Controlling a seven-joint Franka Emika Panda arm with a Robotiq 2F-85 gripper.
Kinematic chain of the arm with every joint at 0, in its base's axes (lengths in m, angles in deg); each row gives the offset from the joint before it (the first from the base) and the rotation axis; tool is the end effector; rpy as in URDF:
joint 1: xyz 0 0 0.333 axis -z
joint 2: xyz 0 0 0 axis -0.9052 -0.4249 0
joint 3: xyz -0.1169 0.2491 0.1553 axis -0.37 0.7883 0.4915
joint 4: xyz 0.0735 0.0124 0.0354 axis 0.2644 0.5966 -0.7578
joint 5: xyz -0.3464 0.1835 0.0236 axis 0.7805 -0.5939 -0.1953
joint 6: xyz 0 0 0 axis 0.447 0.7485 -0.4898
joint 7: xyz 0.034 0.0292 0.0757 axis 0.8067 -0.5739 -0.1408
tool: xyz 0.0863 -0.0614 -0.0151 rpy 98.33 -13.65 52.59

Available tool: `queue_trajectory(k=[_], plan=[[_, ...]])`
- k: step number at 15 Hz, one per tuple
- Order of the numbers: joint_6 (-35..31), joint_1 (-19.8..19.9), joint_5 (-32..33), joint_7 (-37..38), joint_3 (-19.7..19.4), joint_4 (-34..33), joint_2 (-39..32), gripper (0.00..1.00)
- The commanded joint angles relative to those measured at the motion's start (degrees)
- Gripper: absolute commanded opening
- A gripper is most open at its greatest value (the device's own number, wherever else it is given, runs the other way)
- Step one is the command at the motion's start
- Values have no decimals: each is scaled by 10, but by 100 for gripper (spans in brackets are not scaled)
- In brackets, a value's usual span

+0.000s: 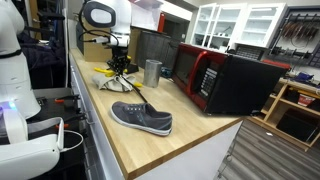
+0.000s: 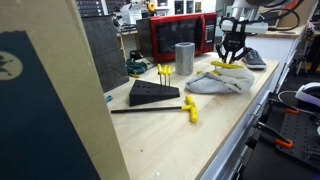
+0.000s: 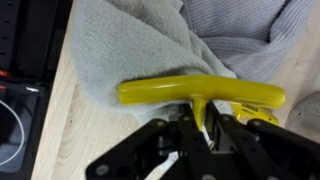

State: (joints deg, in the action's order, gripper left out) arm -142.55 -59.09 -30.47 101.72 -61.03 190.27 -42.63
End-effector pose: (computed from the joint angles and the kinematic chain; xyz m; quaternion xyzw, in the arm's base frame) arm 0.3823 -0.0444 0.3147 -0.8202 0.5679 -0.0203 0.0668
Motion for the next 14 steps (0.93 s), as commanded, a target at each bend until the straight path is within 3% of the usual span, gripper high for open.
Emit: queue_trajectory(k=[1, 6, 14], plan=[[45, 13, 7, -13, 0, 1, 19, 4], [76, 42, 38, -14, -10, 1, 16, 4], [67, 57, 43, -27, -19, 0, -12, 4]])
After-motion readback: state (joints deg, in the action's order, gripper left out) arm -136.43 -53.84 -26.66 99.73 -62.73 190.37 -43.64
